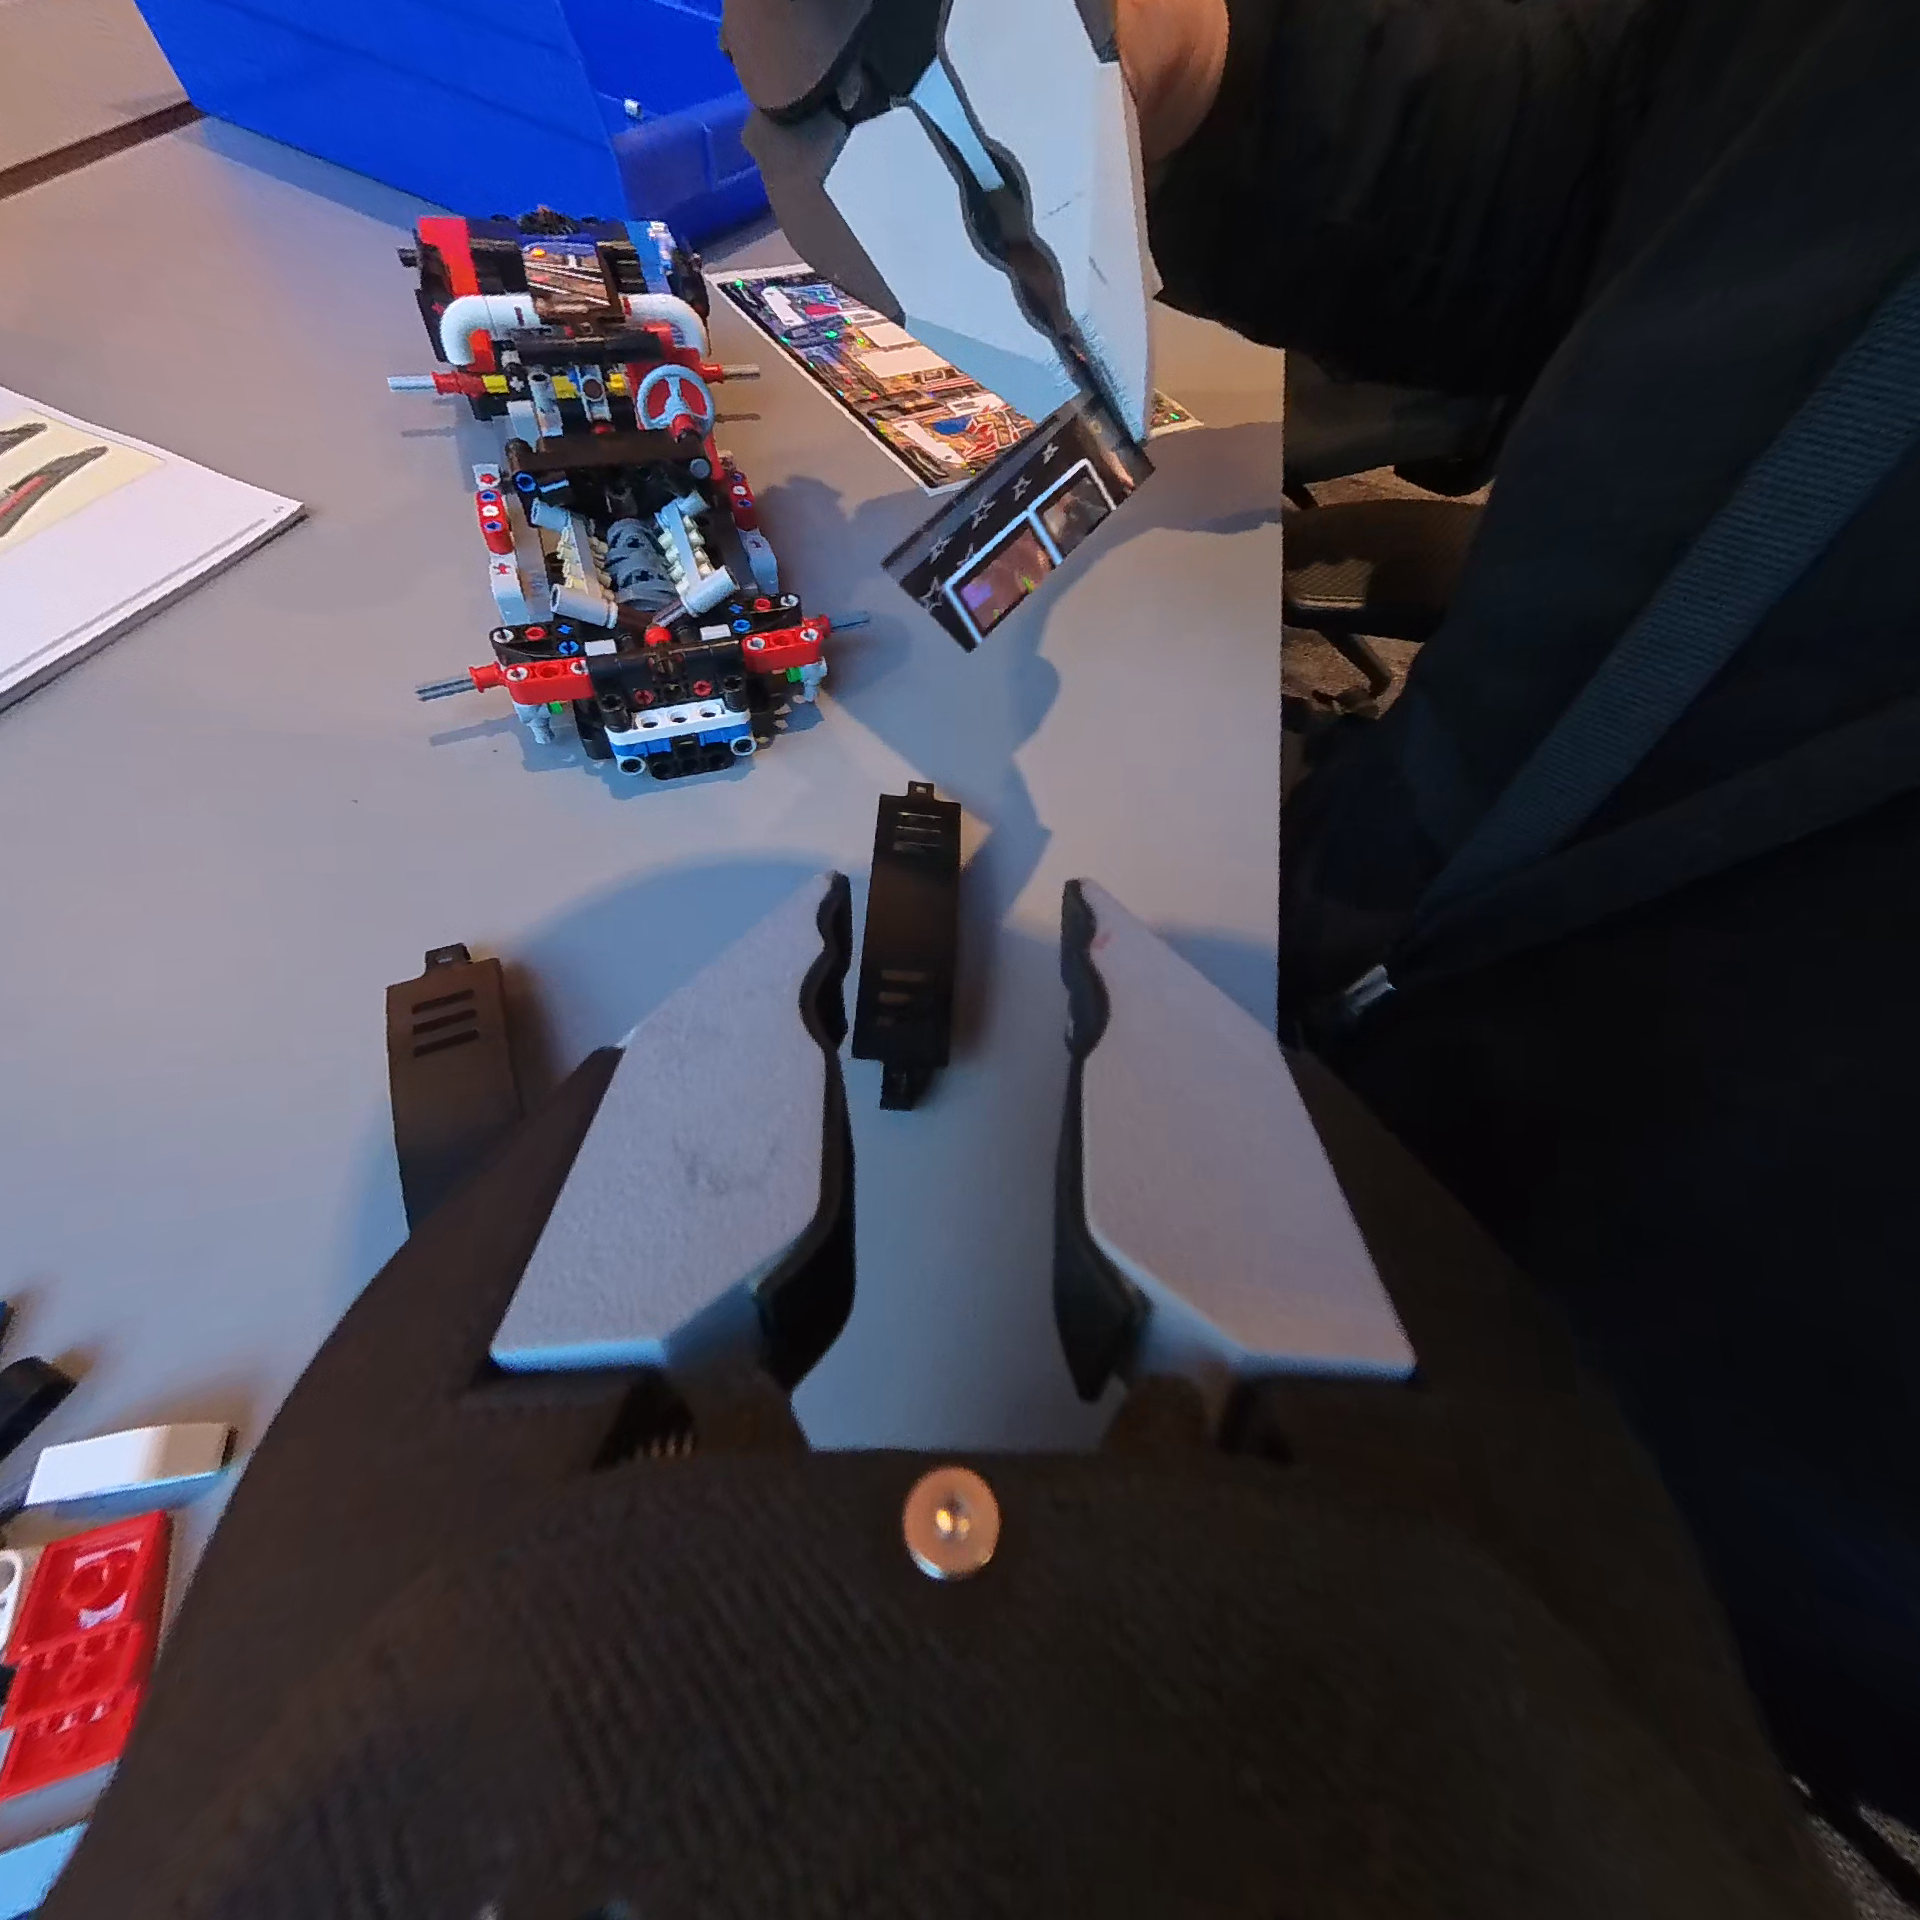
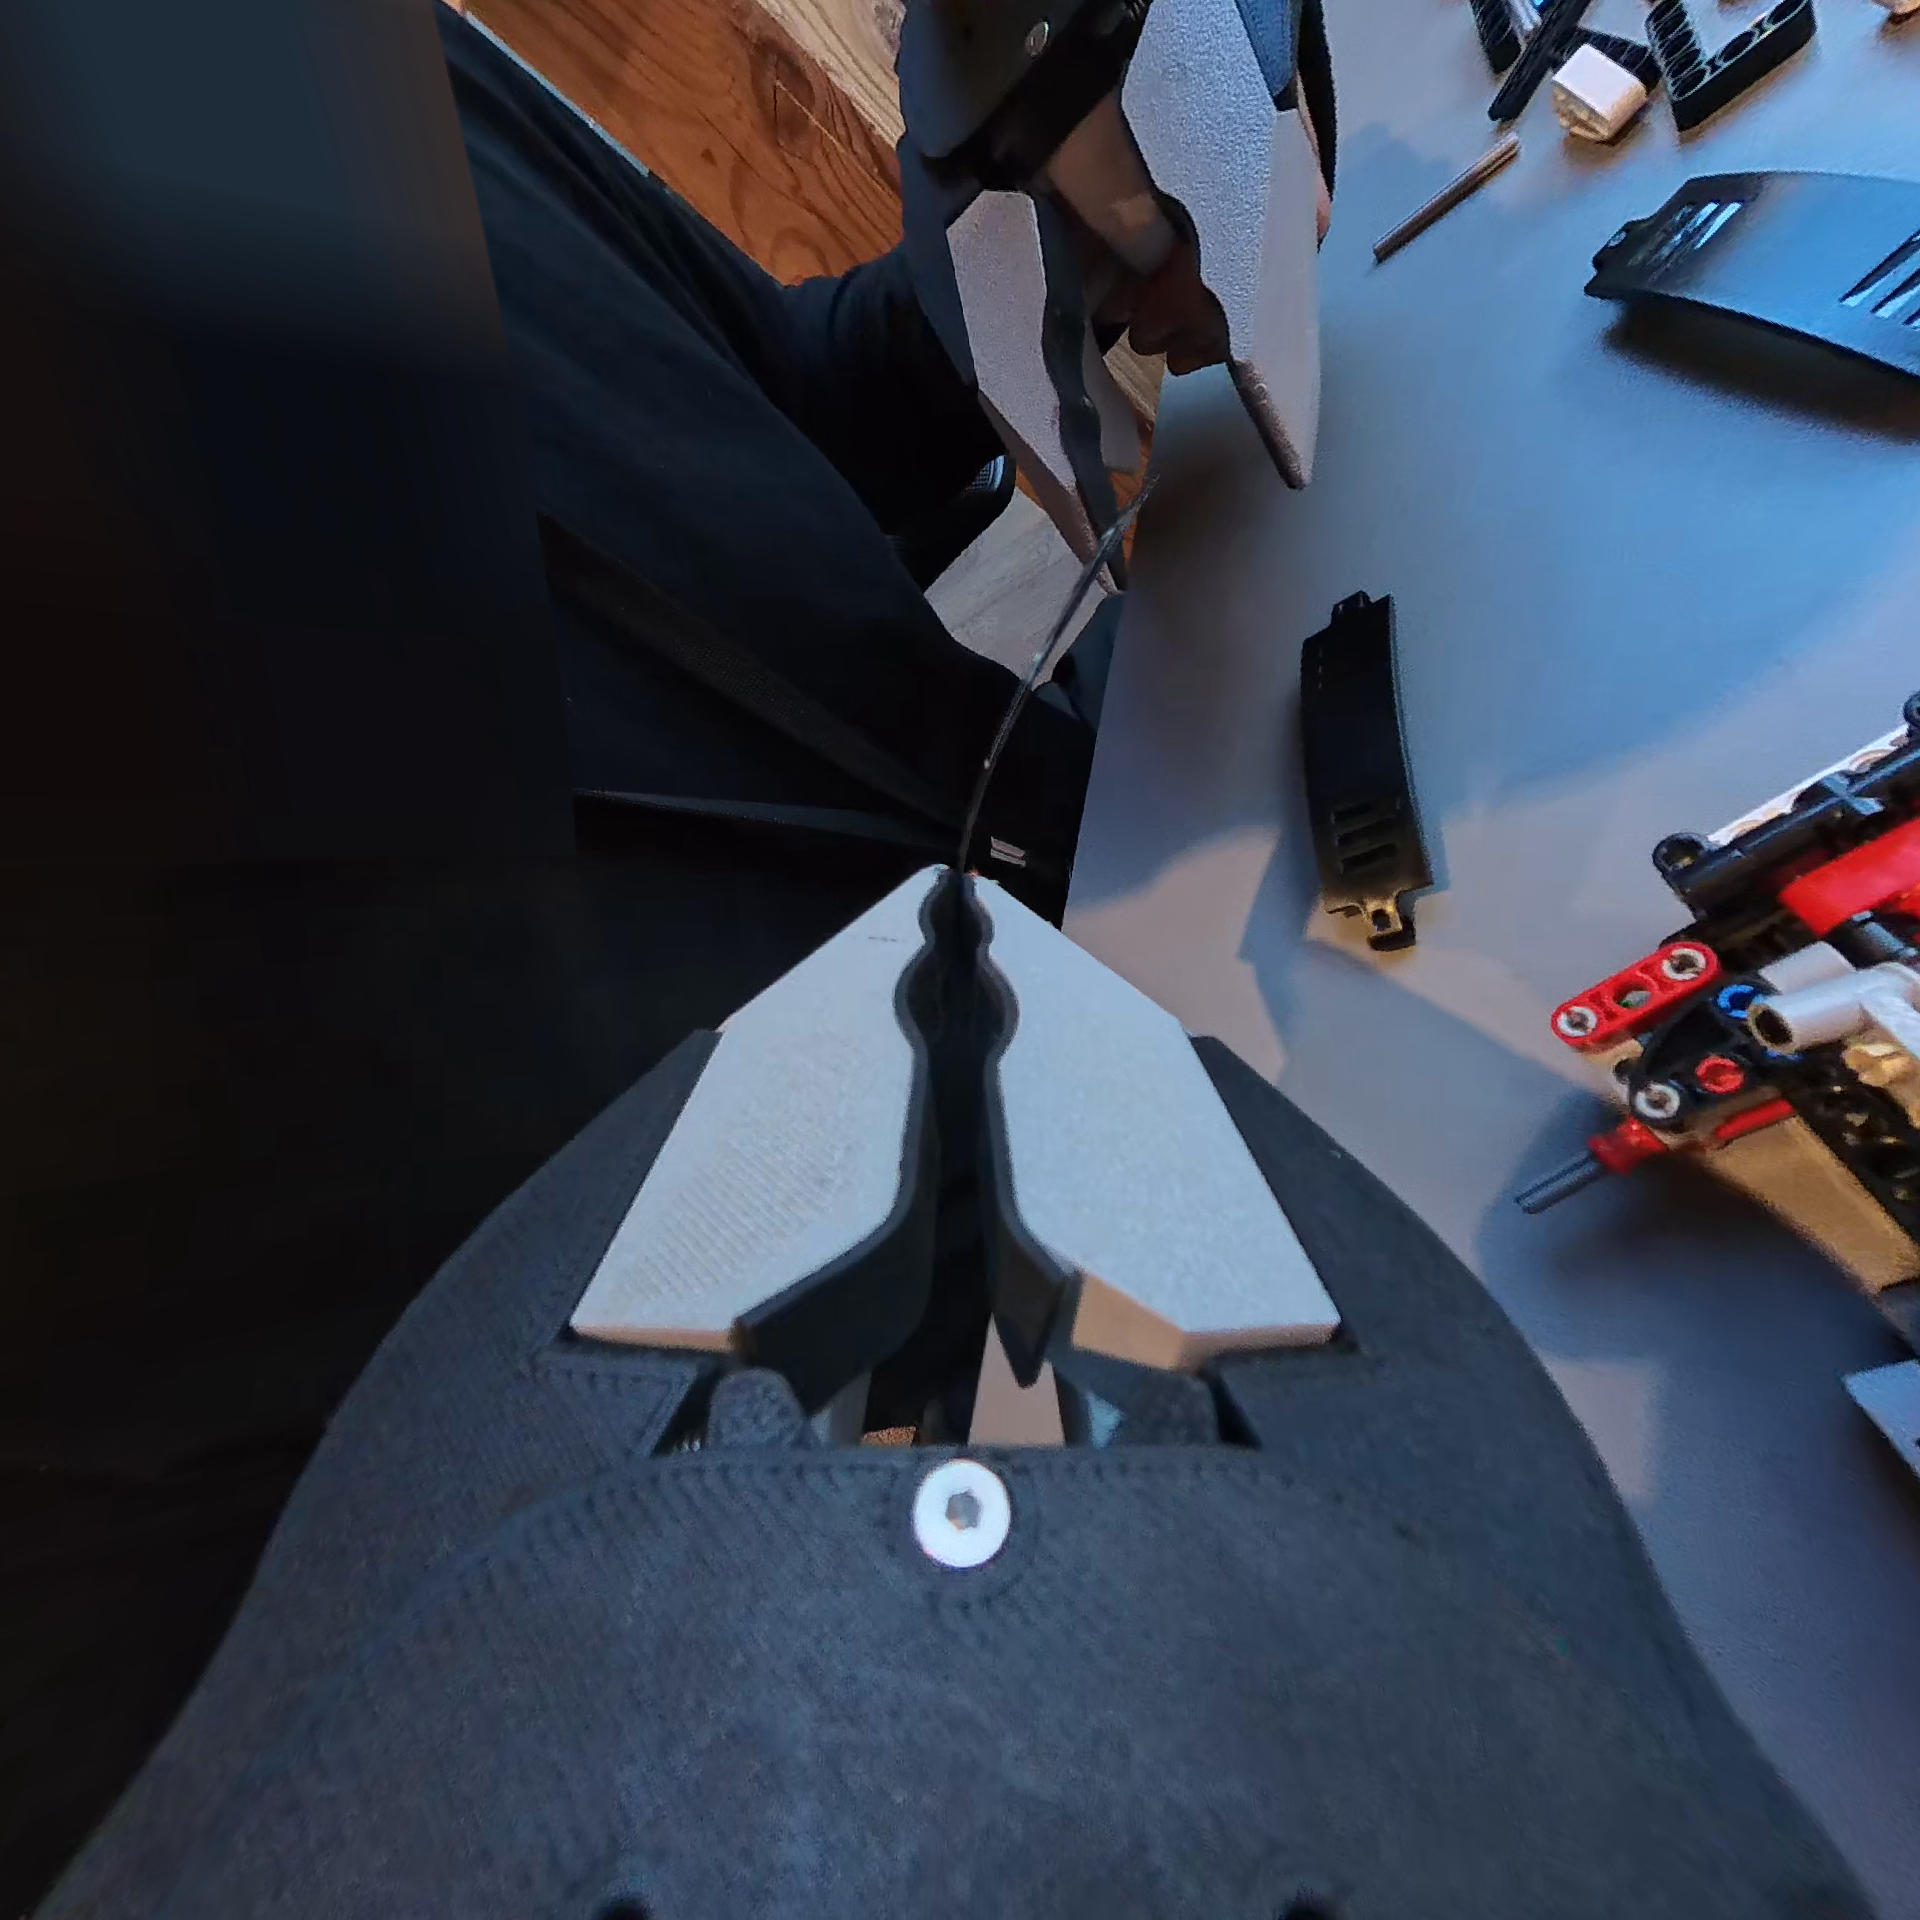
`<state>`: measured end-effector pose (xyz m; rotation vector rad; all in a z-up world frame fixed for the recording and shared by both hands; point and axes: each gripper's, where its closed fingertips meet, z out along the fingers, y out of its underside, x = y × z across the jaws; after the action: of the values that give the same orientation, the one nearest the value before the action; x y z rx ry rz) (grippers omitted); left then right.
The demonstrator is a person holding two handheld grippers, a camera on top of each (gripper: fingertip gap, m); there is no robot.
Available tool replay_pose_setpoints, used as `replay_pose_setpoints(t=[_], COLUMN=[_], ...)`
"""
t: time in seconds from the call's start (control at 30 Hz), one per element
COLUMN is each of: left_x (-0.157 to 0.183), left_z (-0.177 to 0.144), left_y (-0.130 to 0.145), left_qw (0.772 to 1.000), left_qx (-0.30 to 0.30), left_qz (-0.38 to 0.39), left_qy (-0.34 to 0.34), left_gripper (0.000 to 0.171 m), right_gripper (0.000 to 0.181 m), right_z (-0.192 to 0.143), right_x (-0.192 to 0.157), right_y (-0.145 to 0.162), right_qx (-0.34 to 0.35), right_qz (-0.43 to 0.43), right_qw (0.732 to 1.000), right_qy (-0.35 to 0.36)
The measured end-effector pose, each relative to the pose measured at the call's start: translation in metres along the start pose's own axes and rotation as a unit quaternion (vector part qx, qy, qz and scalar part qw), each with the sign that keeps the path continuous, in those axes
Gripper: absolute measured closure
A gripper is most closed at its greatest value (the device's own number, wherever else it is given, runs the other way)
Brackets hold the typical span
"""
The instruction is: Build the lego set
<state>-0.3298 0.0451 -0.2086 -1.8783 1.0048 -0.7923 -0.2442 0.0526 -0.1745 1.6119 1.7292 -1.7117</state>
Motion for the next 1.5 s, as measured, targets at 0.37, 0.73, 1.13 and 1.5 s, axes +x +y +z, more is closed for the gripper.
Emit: replay_pose_setpoints(t=[0.37,0.73,1.13,1.5], left_x=[-0.002,-0.008,-0.009,-0.008], left_z=[-0.002,-0.006,0.006,0.03], left_y=[0.009,0.018,0.041,0.055], left_qw=[1.0,0.999,0.995,0.983], left_qx=[-0.011,-0.03,-0.093,-0.156], left_qz=[-0.006,-0.006,0.014,0.073], left_qy=[-0.005,-0.024,-0.018,0.058], left_gripper=[0.134,0.134,0.129,0.147], right_gripper=[0.181,0.181,0.181,0.181], right_z=[0.002,0.002,0.017,0.027], right_x=[0.005,0.011,0.028,0.027], right_y=[0.0,0.0,0.008,0.008], right_qx=[-0.019,-0.033,-0.138,-0.216], right_qz=[0.004,0.023,0.066,0.09], right_qw=[1.0,0.999,0.987,0.972], right_qy=[0.012,0.025,0.044,0.029])
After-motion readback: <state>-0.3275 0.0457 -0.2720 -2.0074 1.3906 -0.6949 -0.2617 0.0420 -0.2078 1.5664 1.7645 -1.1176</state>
